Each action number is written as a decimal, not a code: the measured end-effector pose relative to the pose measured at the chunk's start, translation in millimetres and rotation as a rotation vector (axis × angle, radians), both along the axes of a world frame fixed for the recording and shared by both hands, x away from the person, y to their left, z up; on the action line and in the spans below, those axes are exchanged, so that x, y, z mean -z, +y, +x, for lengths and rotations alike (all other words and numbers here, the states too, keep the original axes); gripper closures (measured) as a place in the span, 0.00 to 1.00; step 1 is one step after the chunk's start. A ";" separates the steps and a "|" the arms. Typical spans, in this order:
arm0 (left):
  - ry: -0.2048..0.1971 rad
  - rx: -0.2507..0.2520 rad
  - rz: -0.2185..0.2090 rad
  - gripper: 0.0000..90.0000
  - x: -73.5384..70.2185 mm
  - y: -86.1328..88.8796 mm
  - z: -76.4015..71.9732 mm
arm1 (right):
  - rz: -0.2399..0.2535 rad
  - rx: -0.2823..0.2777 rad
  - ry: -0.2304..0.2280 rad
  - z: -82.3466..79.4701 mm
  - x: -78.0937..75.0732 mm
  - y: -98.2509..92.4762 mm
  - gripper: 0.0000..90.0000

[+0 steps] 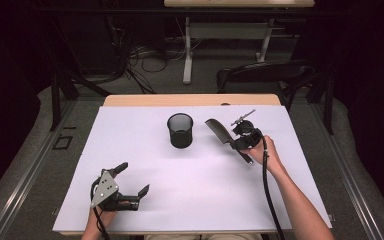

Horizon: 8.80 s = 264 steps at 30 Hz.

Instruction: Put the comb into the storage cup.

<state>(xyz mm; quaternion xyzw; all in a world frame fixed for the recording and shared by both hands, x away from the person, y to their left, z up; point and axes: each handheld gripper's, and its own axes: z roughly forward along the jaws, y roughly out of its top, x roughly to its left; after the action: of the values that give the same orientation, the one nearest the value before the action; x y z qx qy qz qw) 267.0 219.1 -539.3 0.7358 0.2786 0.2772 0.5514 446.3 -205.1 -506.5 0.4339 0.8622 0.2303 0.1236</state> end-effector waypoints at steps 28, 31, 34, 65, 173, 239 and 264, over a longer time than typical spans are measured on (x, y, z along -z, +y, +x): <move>-0.001 -0.001 0.000 0.01 0.7 -1.8 3.2 | 0.139 -0.036 -0.186 -21.1 -16.2 -18.2 0.81; -0.005 0.003 0.003 0.01 0.2 -2.3 3.3 | 0.148 -0.037 -0.207 -21.9 -17.0 -19.4 0.81; -0.005 0.001 0.001 0.01 0.1 -2.5 3.4 | 0.165 -0.038 -0.228 -23.4 -18.0 -19.7 0.81; -0.009 0.005 0.001 0.01 -0.1 -4.4 5.9 | 0.228 -0.078 -0.354 -31.2 -24.7 -5.5 0.81; -0.009 -0.011 -0.002 0.02 0.0 -1.6 3.9 | 0.428 -0.116 -0.510 -8.5 -69.9 53.6 0.81; -0.009 -0.012 -0.002 0.02 0.2 -1.8 3.8 | 0.508 -0.102 -0.572 15.8 -76.4 91.2 0.81; -0.013 -0.013 0.000 0.02 0.1 -1.4 3.6 | 0.522 -0.108 -0.598 23.4 -78.5 104.7 0.81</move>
<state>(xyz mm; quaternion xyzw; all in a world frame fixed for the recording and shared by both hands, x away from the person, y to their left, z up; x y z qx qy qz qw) 270.6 217.7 -539.4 0.7320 0.2800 0.2856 0.5515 469.7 -100.3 -428.0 0.3185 0.7223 0.5639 0.2426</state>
